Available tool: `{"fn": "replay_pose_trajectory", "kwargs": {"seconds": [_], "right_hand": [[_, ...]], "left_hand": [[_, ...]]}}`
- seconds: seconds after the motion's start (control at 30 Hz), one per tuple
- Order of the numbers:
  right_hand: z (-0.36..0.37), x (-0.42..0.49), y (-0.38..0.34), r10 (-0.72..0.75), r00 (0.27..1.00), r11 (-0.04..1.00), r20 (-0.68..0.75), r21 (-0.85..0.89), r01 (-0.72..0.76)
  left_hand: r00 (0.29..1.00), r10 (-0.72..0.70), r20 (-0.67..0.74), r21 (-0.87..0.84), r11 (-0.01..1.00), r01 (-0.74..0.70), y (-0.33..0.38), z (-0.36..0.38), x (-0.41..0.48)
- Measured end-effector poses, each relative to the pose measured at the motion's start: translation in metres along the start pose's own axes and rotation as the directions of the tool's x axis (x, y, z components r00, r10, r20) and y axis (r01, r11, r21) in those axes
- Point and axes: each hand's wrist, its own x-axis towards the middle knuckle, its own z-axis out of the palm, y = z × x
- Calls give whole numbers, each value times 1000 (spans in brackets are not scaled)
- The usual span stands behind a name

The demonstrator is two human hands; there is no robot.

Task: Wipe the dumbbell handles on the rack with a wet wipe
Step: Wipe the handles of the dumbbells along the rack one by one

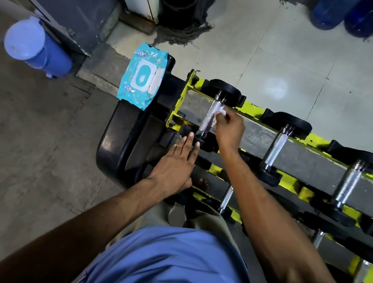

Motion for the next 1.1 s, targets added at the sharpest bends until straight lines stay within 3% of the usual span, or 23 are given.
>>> {"fn": "replay_pose_trajectory", "kwargs": {"seconds": [0.1, 0.3, 0.5, 0.63, 0.8, 0.83, 1.0, 1.1], "right_hand": [[-2, -16, -3, -217, 975, 949, 43, -224, 221], [-6, -30, 0, -361, 910, 708, 204, -576, 410], [-20, -13, 6, -475, 789, 550, 390, -567, 612], [-24, -1, -5, -466, 704, 413, 536, -572, 709], [-29, 0, -19, -391, 444, 155, 806, -418, 895], [-31, 6, -22, -399, 440, 121, 804, -430, 895], [-31, 40, -51, -431, 613, 44, 662, -663, 747], [-28, 38, -58, -337, 558, -68, 758, -611, 789]], "left_hand": [[1000, 2, -20, 11, 1000, -1, 0, 0, 2], [1000, -1, -21, 4, 1000, 1, 0, 4, 0], [1000, -3, -9, -14, 1000, 3, 0, 3, 2], [1000, -11, -24, -16, 1000, 10, 0, 4, 2], [1000, -10, -17, -13, 1000, 10, 1, 5, 0], [1000, -9, -18, -14, 1000, 9, 1, 5, 0], [1000, -4, -23, -8, 1000, 4, -1, 2, 2], [1000, -2, -14, 0, 1000, 2, 0, 2, 1]]}}
